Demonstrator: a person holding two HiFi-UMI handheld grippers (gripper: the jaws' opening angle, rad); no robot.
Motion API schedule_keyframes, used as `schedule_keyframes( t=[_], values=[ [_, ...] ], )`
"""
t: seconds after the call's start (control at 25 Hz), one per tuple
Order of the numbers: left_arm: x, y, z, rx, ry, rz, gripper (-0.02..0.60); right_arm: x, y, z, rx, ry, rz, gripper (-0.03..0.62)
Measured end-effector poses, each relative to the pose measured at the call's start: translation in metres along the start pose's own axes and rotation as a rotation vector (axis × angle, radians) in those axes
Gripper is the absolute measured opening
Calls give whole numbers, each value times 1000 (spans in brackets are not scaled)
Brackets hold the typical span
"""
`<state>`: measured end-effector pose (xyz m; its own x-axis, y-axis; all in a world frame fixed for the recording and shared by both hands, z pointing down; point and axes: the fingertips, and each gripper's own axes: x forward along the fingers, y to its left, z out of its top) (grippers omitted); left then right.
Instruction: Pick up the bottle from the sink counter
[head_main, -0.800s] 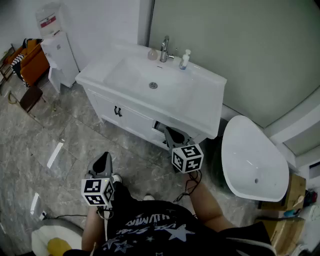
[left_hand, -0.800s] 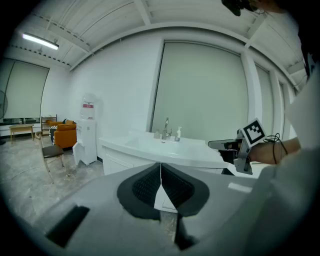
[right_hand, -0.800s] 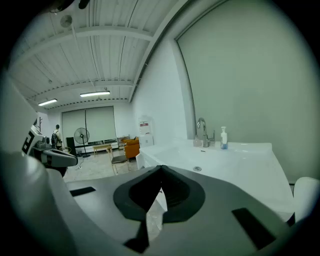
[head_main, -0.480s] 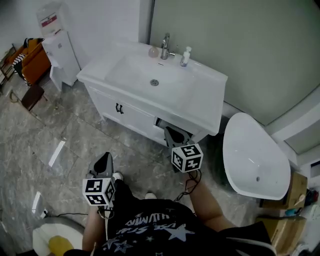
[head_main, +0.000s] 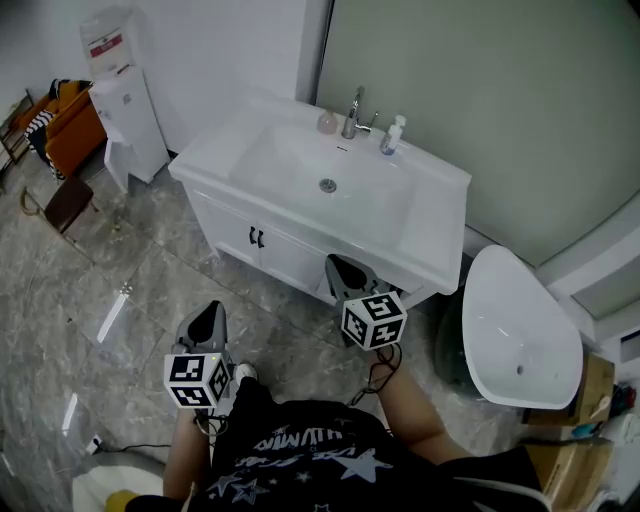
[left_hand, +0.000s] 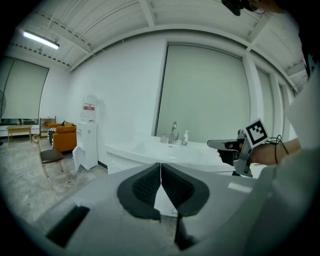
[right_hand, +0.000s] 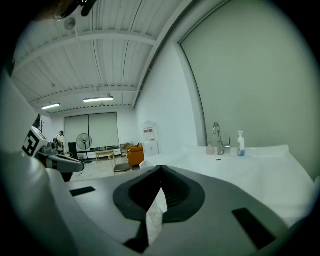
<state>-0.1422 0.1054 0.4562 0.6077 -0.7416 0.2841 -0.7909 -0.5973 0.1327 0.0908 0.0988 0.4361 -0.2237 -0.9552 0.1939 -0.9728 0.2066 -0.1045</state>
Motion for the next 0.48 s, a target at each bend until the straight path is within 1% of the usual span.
schedule_keyframes(
  t=[0.2,0.24,0.28,0.36,0.44,0.48],
  values=[
    [29,58,31,4,-33,-31,21,58,15,25,21,-42,-26,3],
    [33,70,36,2,-36,-36,21,69,21,29,20,-45,-32,12],
    [37,82,39,1,-39,-42,21,80,26,32,18,-45,-35,50],
    [43,105,45,2,-41,-53,21,102,37,36,16,-42,-41,102],
    [48,127,47,5,-34,-65,21,121,46,37,26,-41,-51,170],
    [51,136,47,6,-28,-74,21,130,49,37,33,-39,-57,188]
  ],
)
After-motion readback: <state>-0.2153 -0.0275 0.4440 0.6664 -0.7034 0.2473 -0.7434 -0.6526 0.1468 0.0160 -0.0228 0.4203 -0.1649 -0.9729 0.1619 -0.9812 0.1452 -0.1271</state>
